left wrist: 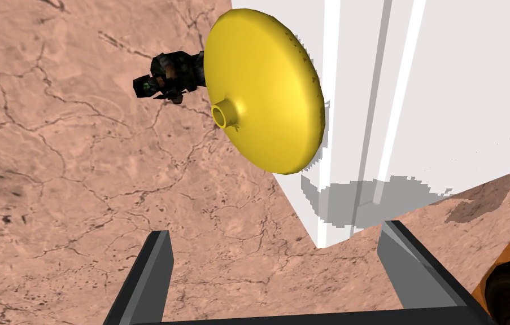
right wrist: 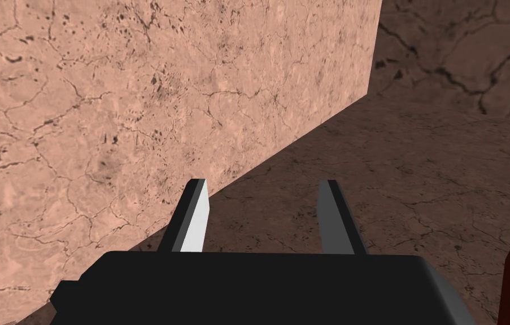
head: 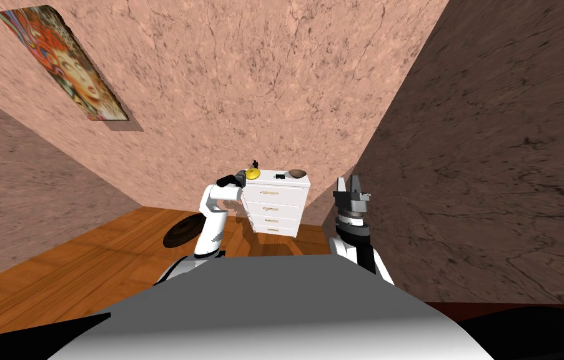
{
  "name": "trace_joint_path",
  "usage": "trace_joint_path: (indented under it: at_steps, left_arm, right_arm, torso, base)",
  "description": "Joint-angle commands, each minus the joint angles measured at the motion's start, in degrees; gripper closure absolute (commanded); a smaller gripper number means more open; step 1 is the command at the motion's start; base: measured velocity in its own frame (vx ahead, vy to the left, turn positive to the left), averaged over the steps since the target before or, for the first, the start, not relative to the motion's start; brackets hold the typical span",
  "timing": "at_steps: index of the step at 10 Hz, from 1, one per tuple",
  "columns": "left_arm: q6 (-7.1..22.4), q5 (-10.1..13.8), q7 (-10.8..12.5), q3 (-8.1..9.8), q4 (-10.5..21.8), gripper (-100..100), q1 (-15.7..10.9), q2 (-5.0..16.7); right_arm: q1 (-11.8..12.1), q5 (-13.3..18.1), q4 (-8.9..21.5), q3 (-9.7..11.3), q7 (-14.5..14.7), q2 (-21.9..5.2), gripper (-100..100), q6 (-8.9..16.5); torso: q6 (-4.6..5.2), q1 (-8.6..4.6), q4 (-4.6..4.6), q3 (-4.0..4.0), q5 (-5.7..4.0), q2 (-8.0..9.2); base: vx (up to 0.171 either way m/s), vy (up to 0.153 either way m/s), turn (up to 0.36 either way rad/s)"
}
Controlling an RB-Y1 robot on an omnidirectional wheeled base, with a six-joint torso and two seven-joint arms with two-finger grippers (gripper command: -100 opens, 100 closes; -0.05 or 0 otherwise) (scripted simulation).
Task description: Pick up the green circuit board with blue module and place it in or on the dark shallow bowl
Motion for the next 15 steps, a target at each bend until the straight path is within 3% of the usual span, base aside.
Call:
trace_joint_path:
  at_steps: [1, 2, 3, 4, 5, 7, 8, 9, 12, 14, 15]
  left_arm:
    - [2.9, -0.1, -0.1, 0.2, 0.6, -100, -1.4, -0.2]
    - [3.4, -0.1, -0.1, 0.2, 0.6, -100, -1.4, -0.2]
    - [5.7, -0.1, -0.4, 0.78, 2.1, -100, -4.2, -0.3]
    - [7.2, -0.1, -0.4, 0.78, 2.1, -100, -4.3, -0.3]
    - [9.0, 0.0, -0.7, 1.36, 3.6, -100, -6.7, -0.4]
    - [11.2, 0.0, -0.7, 1.36, 3.6, -100, -7.0, -0.4]
    - [13.4, 0.2, -1.1, 1.96, 5.1, -100, -9.8, -0.5]
    - [14.8, 0.2, -1.1, 1.96, 5.1, -100, -9.8, -0.5]
    - [19.6, 0.5, -2.2, 3.15, 8.2, -100, -14.9, -0.8]
    - [21.5, 0.5, -2.2, 3.15, 8.2, -100, -14.9, -0.8]
    - [23.9, 0.8, -2.7, 3.74, 9.8, -100, -17.4, -1.0]
  right_arm:
    - [0.0, 0.0, 0.0, 0.0, 0.0, 0.0, 0, 0.0]
    - [0.0, 0.0, 0.0, 0.0, 0.0, 0.0, 0, 0.0]
    - [0.0, 0.0, 0.0, 0.0, 0.0, 0.0, 0, 0.0]
    - [0.0, 0.0, 0.0, 0.0, 0.0, 0.0, 0, 0.0]
    - [0.0, 0.0, 0.0, 0.0, 0.0, 0.0, 0, 0.0]
    - [0.0, 0.0, 0.0, 0.0, 0.0, 0.0, 0, 0.0]
    - [0.0, 0.0, 0.0, 0.0, 0.0, 0.0, 0, 0.0]
    - [0.0, 0.0, 0.0, 0.0, 0.0, 0.0, 0, 0.0]
    - [0.0, 0.0, 0.0, 0.0, 0.0, 0.0, 0, 0.0]
    - [0.0, 0.0, 0.0, 0.0, 0.0, 0.0, 0, 0.0]
    - [0.0, 0.0, 0.0, 0.0, 0.0, 0.0, 0, 0.0]
  torso:
    - [0.0, 0.0, 0.0, 0.0, 0.0, 0.0]
    - [0.0, -0.01, -0.01, -0.01, 0.0, 0.0]
    - [0.0, 0.02, 0.0, 0.0, 0.0, 0.01]
    - [0.0, -0.04, 0.0, -0.01, -0.01, -0.02]
    - [0.0, -0.04, -0.01, -0.02, -0.01, -0.03]
    - [0.0, -0.1, -0.02, -0.05, -0.02, -0.07]
    - [0.0, -0.01, -0.02, -0.02, 0.0, -0.03]
    - [0.0, -0.06, -0.01, -0.03, -0.01, -0.05]
    - [0.0, -0.12, -0.04, -0.09, -0.03, -0.14]
    - [0.01, -0.19, -0.05, -0.09, -0.05, -0.14]
    - [0.0, -0.05, -0.03, -0.04, -0.01, -0.05]
  base:
    - [0.012, -0.026, 0.027]
    - [0.005, -0.014, 0.001]
    - [0.014, -0.032, 0.043]
    - [0.018, -0.033, 0.023]
    - [0.027, -0.051, 0.027]
    - [0.021, -0.032, 0.012]
    - [0.022, -0.037, 0.032]
    - [0.029, -0.043, 0.017]
    - [0.048, -0.061, 0.018]
    - [0.029, -0.048, 0.008]
    - [0.032, -0.036, 0.012]
